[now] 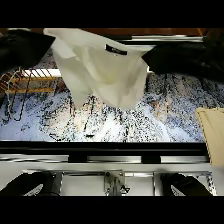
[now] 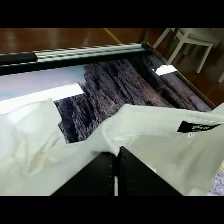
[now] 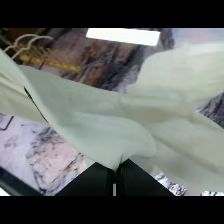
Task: Fold the shirts.
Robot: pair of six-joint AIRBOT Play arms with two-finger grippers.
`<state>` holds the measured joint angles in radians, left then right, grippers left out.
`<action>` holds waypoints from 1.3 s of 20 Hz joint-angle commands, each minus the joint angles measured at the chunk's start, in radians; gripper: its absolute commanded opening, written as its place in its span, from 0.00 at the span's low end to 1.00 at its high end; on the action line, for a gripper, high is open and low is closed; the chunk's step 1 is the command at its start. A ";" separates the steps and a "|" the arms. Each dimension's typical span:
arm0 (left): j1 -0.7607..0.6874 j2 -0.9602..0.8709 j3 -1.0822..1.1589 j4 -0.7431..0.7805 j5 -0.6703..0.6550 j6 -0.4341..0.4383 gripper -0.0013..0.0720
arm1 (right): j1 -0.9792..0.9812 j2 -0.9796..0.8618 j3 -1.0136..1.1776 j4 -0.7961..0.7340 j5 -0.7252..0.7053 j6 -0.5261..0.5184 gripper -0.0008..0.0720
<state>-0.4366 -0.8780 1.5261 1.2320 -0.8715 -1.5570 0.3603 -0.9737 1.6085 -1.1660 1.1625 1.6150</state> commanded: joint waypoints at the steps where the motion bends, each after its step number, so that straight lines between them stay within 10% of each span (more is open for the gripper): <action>1: -0.005 0.059 -0.015 0.034 -0.230 0.000 0.10 | 0.041 0.043 -0.002 0.024 0.237 0.082 0.12; 13: -0.005 -0.162 -0.448 0.062 -0.309 0.001 0.10 | 0.166 -0.422 -0.002 -0.309 0.510 0.134 0.12; 21: -0.008 -0.324 -0.470 0.043 -0.051 0.001 0.10 | 0.166 -0.594 -0.002 -0.334 0.531 0.204 0.15; 22: -0.008 -0.340 -0.470 0.044 -0.047 0.002 0.10 | 0.166 -0.608 -0.002 -0.336 0.549 0.220 0.25; 24: -0.008 -0.364 -0.470 0.044 -0.047 0.041 0.10 | 0.166 -0.623 -0.002 -0.336 0.568 0.216 0.82; 26: -0.007 -0.378 -0.470 0.044 -0.044 0.070 0.10 | 0.166 -0.623 -0.002 -0.365 0.586 0.203 0.82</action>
<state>-0.4442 -1.2243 1.0576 1.2758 -0.9413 -1.5291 0.5262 -1.5768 1.6070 -1.5036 1.7115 1.8179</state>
